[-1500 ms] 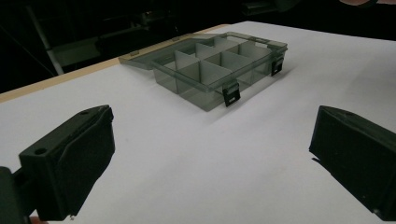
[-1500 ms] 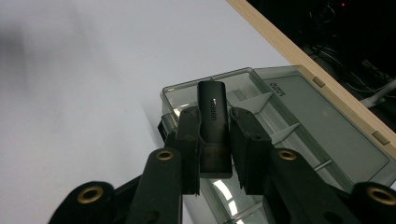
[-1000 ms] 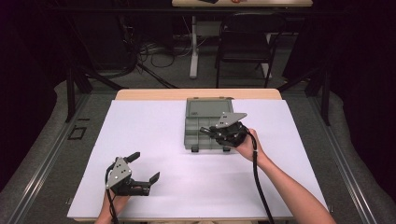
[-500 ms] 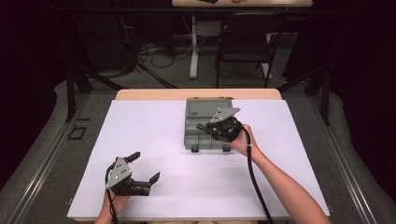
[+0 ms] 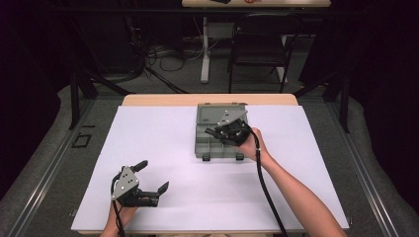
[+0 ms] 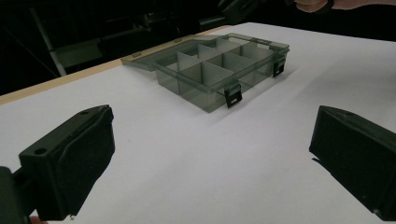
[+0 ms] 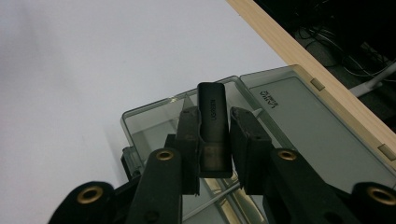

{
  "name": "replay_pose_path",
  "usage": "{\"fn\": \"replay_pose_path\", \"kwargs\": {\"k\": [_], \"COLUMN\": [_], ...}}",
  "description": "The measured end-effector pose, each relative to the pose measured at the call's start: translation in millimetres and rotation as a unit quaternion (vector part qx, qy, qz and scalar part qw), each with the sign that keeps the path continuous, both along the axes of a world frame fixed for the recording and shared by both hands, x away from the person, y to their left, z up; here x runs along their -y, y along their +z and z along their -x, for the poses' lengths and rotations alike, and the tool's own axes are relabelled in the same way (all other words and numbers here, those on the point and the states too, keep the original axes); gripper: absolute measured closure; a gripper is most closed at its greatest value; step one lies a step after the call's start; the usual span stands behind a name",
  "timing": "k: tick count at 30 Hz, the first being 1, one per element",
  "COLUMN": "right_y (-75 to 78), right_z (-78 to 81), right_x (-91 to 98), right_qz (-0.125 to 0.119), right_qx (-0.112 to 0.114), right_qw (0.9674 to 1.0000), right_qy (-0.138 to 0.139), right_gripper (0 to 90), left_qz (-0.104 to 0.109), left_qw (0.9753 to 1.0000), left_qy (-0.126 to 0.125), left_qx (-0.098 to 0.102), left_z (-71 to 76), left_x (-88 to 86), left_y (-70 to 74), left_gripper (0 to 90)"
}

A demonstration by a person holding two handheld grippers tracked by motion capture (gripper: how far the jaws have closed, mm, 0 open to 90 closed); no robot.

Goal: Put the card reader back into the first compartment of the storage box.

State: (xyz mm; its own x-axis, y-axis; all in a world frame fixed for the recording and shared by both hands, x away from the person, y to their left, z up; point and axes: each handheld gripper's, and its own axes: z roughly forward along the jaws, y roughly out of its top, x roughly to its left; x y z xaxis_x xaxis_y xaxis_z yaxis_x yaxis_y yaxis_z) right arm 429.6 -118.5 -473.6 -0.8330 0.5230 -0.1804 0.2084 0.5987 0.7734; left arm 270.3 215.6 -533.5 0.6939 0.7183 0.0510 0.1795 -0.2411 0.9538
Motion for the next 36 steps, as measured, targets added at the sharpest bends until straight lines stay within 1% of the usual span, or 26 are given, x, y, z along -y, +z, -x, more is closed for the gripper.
{"fn": "replay_pose_path", "kwargs": {"k": [11, 19, 24, 29, 31, 36], "right_y": [0.7, -1.8, -3.3, -3.9, -4.2, -6.7], "right_z": [-10.0, -15.4, -19.0, -22.5, -24.0, -27.0], "right_x": [-3.2, -5.6, -8.0, -10.7, -11.9, -15.4], "right_qz": [0.001, 0.008, 0.017, 0.021, 0.026, 0.028], "right_qx": [-0.001, -0.003, 0.001, -0.002, 0.0, -0.005], "right_qw": [0.9999, 0.9998, 0.9995, 0.9993, 0.9991, 0.9989], "right_qy": [-0.012, -0.02, -0.027, -0.032, -0.032, -0.038], "right_gripper": [73.9, 74.0, 73.9, 73.9, 73.9, 73.9], "left_qz": [-0.001, -0.001, -0.002, -0.003, -0.002, -0.003], "left_qw": [1.0, 1.0, 1.0, 1.0, 1.0, 1.0], "left_qy": [0.0, 0.0, -0.001, -0.001, 0.0, -0.001], "left_qx": [0.0, 0.0, 0.0, 0.001, 0.001, 0.0], "left_z": [0.3, 0.2, 0.4, 0.4, 0.5, 0.2], "left_x": [-0.4, -0.2, -0.1, -0.3, -0.3, 0.0], "left_y": [0.3, 0.1, 0.2, 0.4, 0.3, 0.1], "left_gripper": [0.0, 0.0, 0.0, 0.0, 0.0, 0.0]}}
